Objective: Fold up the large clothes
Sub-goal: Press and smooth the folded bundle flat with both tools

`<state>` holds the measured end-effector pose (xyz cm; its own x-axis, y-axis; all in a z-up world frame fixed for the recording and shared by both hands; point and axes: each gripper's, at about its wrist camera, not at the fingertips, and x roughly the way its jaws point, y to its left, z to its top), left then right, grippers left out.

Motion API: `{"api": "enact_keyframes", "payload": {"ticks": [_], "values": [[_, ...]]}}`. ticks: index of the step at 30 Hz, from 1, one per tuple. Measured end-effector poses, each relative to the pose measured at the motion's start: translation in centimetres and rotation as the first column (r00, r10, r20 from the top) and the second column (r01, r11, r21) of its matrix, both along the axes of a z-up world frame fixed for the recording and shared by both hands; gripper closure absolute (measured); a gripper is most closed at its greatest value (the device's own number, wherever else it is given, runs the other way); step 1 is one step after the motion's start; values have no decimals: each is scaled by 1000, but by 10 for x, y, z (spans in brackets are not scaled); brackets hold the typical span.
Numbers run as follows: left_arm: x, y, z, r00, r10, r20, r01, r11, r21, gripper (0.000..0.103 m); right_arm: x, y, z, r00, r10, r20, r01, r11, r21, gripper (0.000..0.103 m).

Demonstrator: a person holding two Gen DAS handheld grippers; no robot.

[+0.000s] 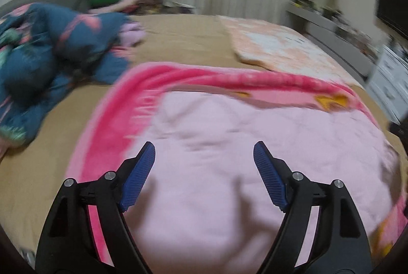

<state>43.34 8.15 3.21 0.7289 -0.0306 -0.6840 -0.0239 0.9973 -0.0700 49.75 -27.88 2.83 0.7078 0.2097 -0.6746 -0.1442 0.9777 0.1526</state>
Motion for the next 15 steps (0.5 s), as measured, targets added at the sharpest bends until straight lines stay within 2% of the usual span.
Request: {"api": "enact_keyframes", "payload": {"ticks": [3,5,8,9,11,13,15], "values": [[28,-24,-8,995,-69,-67,64,995,-74,32,6,29,2,998,56,-1,-56,997,-45,11],[46,-32,-14,993,-60,-98,52,996,-75,32,12,38,-1,998,62,-17,-64,995,-74,11],[75,-36,-33,981,-53,-187,38,996,-84,32,29,41,-10,997,47,-59,-52,994,-95,10],[82,-37,-39,977,-42,-209,29,997,-65,31,34,39,-13,997,33,-74,-41,994,-99,10],[94,-36,-53,966,-23,-258,12,999,-45,26,48,33,-20,994,10,-106,-21,995,-101,10],[104,-33,-64,955,-9,-298,-7,998,-55,22,63,24,-32,989,-27,-148,11,994,-104,10],[108,-31,-68,955,6,-296,-17,999,-32,21,79,13,-51,970,-70,-233,43,992,-118,10]]}}
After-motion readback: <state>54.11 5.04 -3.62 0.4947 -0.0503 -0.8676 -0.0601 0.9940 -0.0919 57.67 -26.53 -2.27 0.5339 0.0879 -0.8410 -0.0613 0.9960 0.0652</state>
